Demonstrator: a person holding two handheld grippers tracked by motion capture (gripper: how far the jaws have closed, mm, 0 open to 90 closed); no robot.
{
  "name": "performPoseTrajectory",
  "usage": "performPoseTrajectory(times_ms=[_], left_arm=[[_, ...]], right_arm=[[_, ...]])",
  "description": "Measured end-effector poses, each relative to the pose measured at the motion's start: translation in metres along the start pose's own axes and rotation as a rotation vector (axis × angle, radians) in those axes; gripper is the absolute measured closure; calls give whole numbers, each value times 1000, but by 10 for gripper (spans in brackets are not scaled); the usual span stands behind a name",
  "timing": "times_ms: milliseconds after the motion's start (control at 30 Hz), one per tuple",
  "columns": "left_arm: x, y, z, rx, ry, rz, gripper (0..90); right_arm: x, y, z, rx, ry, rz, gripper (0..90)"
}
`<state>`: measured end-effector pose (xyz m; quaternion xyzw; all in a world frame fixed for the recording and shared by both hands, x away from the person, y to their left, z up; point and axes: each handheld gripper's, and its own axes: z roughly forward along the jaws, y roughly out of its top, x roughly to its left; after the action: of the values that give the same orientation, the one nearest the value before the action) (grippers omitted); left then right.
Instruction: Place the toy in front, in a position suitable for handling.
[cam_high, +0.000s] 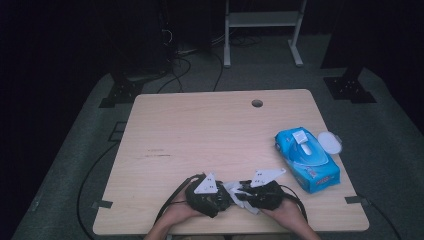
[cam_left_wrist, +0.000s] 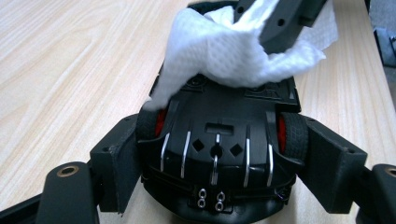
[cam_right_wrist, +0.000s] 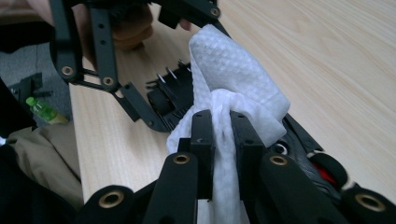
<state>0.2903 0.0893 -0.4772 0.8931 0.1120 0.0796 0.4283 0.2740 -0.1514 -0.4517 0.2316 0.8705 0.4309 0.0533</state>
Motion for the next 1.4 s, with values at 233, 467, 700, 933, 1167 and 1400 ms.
performPoseTrajectory(times_ms=[233, 467, 700, 933, 1167, 1400], left_arm=[[2, -1, -2, 18, 2, -28, 200], [3, -4, -6, 17, -10, -31, 192], [1, 0, -5, 2, -1, 2, 227], [1, -1, -6, 0, -2, 3, 244], [1, -1, -6, -6, -3, 4, 245], [-2, 0, -3, -3, -4, 13, 246]], right_arm=[[-2, -2, -3, 11, -24, 11, 812], [-2, -4, -4, 27, -31, 12, 813], [13, 9, 8, -11, 36, -7, 816], [9, 10, 11, 3, -4, -6, 815], [-6, -2, -1, 0, -57, 58, 815], [16, 15, 19, -17, 15, -17, 814]])
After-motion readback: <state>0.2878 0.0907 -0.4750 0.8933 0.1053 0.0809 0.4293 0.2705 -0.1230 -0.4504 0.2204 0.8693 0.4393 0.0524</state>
